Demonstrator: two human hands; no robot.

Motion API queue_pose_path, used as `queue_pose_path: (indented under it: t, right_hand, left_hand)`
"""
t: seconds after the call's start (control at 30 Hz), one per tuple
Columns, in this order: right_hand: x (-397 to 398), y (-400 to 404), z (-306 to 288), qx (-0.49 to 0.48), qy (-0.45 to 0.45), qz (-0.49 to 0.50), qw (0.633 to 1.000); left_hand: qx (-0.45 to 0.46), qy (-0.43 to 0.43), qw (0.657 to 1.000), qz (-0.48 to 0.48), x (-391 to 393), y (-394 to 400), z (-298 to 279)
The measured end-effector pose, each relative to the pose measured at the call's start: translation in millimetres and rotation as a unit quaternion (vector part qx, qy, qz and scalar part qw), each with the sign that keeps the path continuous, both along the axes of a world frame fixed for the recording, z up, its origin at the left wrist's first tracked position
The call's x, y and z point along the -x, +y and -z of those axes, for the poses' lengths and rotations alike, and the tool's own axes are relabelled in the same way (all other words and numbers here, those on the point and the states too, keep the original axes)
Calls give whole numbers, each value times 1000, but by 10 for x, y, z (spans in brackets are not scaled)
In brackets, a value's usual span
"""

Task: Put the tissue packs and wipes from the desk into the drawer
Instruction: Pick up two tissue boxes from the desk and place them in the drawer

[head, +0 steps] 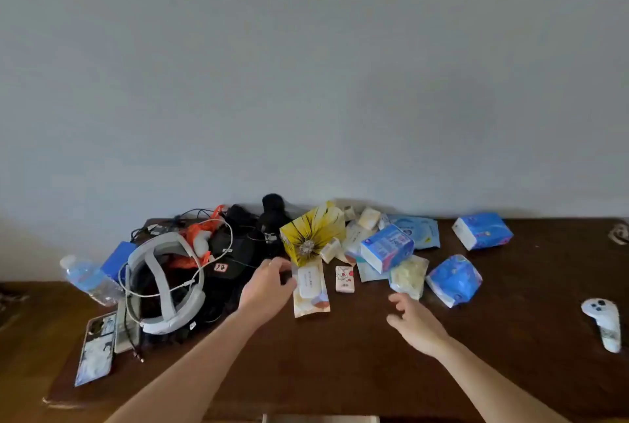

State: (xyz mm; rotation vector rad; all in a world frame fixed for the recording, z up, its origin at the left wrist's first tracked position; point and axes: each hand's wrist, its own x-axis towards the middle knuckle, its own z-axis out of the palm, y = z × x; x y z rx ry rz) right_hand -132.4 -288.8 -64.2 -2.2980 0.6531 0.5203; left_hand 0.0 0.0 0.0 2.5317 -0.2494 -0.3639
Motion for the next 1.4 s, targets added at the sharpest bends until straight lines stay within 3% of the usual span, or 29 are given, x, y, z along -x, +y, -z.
queue_pose_path:
  t: [0.17, 0.33, 0.47, 0.57, 0.67, 0.83, 1.03, 1.2, 1.4]
  right_hand:
    - [-961, -160, 339, 81, -53, 1, 995]
    - [-1553, -316, 818, 162, -43, 13, 986]
    - [-1748, -363, 1165, 139, -23, 71, 987]
    - [-1882, -298, 1344, 153, -44, 133, 978]
    - [-2038, -283, 1421, 206, -44, 151, 966]
    - [-2034, -340, 1590, 286, -67, 130, 947]
    - [-1858, -295, 1394, 354, -58, 29, 933]
    - [-1550, -245, 1077, 351, -91, 29, 931]
    - [-1097, -16, 702, 336, -111, 17, 935]
  left_hand:
    - [-87, -19, 996, 21, -980, -629, 413]
    - [-146, -22, 989, 14, -1605, -870, 1034]
    - [-131, 32, 991, 23, -1834, -1024, 1513]
    - [-157, -22, 987, 21, -1826, -1080, 1819]
    - [-196, -55, 978, 38, -1874, -1030, 1821]
    - [-125, -56, 991, 0, -1758, -879, 1714]
    - [-62, -218, 974, 7, -1236, -517, 1295]
    - [28, -157, 981, -113, -600, -225, 1068]
    - [49, -47, 977, -203, -14, -8, 987]
